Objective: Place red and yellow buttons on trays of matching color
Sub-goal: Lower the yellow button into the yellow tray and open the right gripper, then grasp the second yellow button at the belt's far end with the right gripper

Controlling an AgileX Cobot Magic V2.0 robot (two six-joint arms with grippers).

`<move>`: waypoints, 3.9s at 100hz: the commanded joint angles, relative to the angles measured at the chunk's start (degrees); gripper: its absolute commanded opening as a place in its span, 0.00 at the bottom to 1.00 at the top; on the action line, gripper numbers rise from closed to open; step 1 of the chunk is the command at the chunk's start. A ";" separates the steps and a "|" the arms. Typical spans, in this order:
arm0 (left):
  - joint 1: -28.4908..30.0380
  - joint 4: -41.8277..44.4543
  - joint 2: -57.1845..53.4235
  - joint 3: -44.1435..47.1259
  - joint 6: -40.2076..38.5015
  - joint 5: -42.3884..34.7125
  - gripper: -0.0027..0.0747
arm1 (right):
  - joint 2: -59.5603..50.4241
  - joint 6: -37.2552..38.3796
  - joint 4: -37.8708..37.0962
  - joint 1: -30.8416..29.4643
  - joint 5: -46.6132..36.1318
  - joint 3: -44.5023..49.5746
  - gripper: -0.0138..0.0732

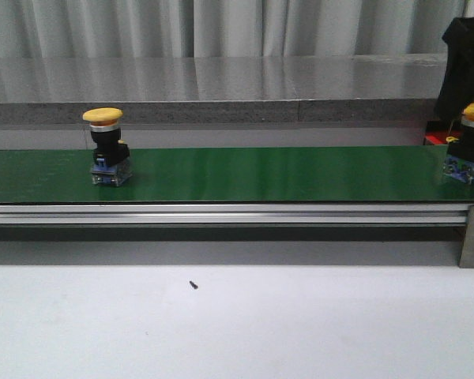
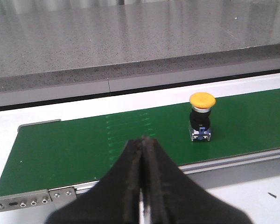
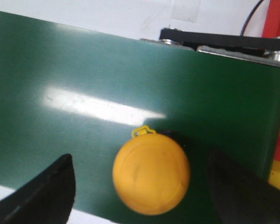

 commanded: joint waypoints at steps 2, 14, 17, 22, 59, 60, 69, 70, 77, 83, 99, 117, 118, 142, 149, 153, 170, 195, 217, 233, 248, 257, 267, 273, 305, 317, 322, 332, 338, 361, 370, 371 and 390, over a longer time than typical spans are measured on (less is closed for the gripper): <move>-0.35 -0.76 0.33 -1.49 -0.06 -4.67 0.01 | -0.26 -0.43 0.00 -2.01 -2.21 -1.79 0.80; -0.35 -0.76 0.33 -1.49 -0.06 -4.67 0.01 | 1.45 -0.43 0.06 -3.67 -1.73 -1.79 0.65; -0.35 -0.76 0.33 -1.49 -0.06 -4.67 0.01 | 1.60 -0.43 0.06 -3.89 -1.69 -1.79 0.59; -0.35 -0.76 0.33 -1.49 -0.06 -4.67 0.01 | 1.89 -0.43 0.06 -4.06 -1.69 -1.84 0.51; -0.35 -0.76 0.33 -1.49 -0.06 -4.67 0.01 | -0.47 -0.56 -0.62 -4.10 3.73 -5.63 0.39; -0.35 -0.76 0.33 -1.49 -0.06 -4.67 0.01 | -0.63 -0.56 -0.86 -4.10 3.73 -5.63 0.39; -0.35 -0.76 0.33 -1.49 -0.06 -4.67 0.01 | -3.10 -0.56 -2.50 -4.88 4.38 -5.63 0.39; -0.35 -0.76 0.33 -1.49 -0.06 -4.67 0.01 | -3.28 -0.56 -2.55 -5.01 4.52 -5.63 0.39; -0.35 -0.76 0.33 -1.49 -0.06 -4.67 0.01 | -4.95 -0.56 -2.54 -7.21 5.36 -5.63 0.39; -0.35 -0.76 0.33 -1.49 -0.06 -4.67 0.01 | -6.31 -0.56 -2.54 -10.26 6.21 -5.63 0.39; -0.35 -0.76 0.33 -1.49 -0.06 -4.67 0.01 | -8.82 -0.56 -2.54 -20.62 7.57 -5.63 0.39; -0.35 -0.76 0.33 -1.49 -0.06 -4.67 0.01 | -8.75 -0.29 -2.54 -30.05 6.02 -5.63 0.39; -0.35 -0.76 0.33 -1.49 -0.06 -4.67 0.01 | -8.73 -0.29 -2.54 -30.60 5.87 -5.63 0.39; -0.35 -0.76 0.33 -1.49 -0.06 -4.67 0.01 | -4.63 0.36 -2.49 -36.30 1.06 -5.63 0.39; -0.35 -0.76 0.33 -1.49 -0.06 -4.67 0.01 | -2.68 0.73 -2.49 -37.38 0.76 -5.63 0.39; -0.35 -0.76 0.33 -1.49 -0.06 -4.67 0.01 | -1.32 0.78 -2.44 -37.77 0.71 -5.63 0.39; -0.35 -0.76 0.33 -1.49 -0.06 -4.67 0.01 | 4.99 0.78 -2.44 -38.05 0.63 -5.63 0.39; -0.35 -0.76 0.33 -1.49 -0.06 -4.67 0.01 | 10.35 0.78 -2.44 -38.05 -0.03 -5.63 0.39; -0.35 -0.76 0.33 -1.49 -0.06 -4.67 0.01 | 12.21 0.78 -1.42 -37.99 0.59 -5.57 0.40; -0.35 -0.76 0.33 -1.49 -0.06 -4.67 0.01 | 12.41 0.78 -1.42 -37.99 0.77 -5.51 0.56; -0.35 -0.76 0.33 -1.49 -0.06 -4.67 0.01 | 11.62 0.78 -1.42 -37.99 1.01 -5.51 0.77; -0.35 -0.76 0.33 -1.49 -0.06 -4.67 0.01 | 9.81 0.84 -1.05 -37.99 0.78 -5.51 0.78; -0.35 -0.76 0.33 -1.49 -0.06 -4.67 0.01 | 6.28 0.84 0.71 -37.76 0.53 -5.61 0.78; -0.35 -0.76 0.33 -1.49 -0.06 -4.77 0.01 | 4.13 0.43 2.14 -37.16 0.55 -5.61 0.78; -0.35 -0.76 0.33 -1.49 -0.06 -4.77 0.01 | -7.14 -6.24 3.45 -22.70 4.67 -5.61 0.78; -0.35 -0.76 0.33 -1.49 -0.06 -4.77 0.01 | -9.32 -7.97 3.40 -15.14 6.33 -5.61 0.78; -0.35 -0.76 0.33 -1.49 -0.06 -4.77 0.01 | -9.45 -8.43 3.40 -12.04 6.95 -5.61 0.78; -0.35 -0.76 0.33 -1.49 -0.06 -4.77 0.01 | -9.24 -8.44 3.35 -6.16 7.07 -5.61 0.78; -0.35 -0.76 0.33 -1.49 -0.06 -4.77 0.01 | -9.10 -8.44 3.27 -2.86 6.79 -5.61 0.78; -0.35 -0.76 0.33 -1.49 -0.06 -4.77 0.01 | -6.85 -8.48 2.82 6.18 5.03 -5.61 0.78; -0.35 -0.76 0.33 -1.49 -0.06 -4.77 0.01 | -5.37 -8.55 2.82 9.17 5.03 -5.61 0.78; -0.35 -0.76 0.33 -1.49 -0.06 -4.77 0.01 | -5.22 -8.55 2.82 9.40 5.03 -5.61 0.78; -0.35 -0.76 0.33 -1.49 -0.06 -4.77 0.01 | -1.18 -9.00 2.68 14.40 2.93 -5.61 0.78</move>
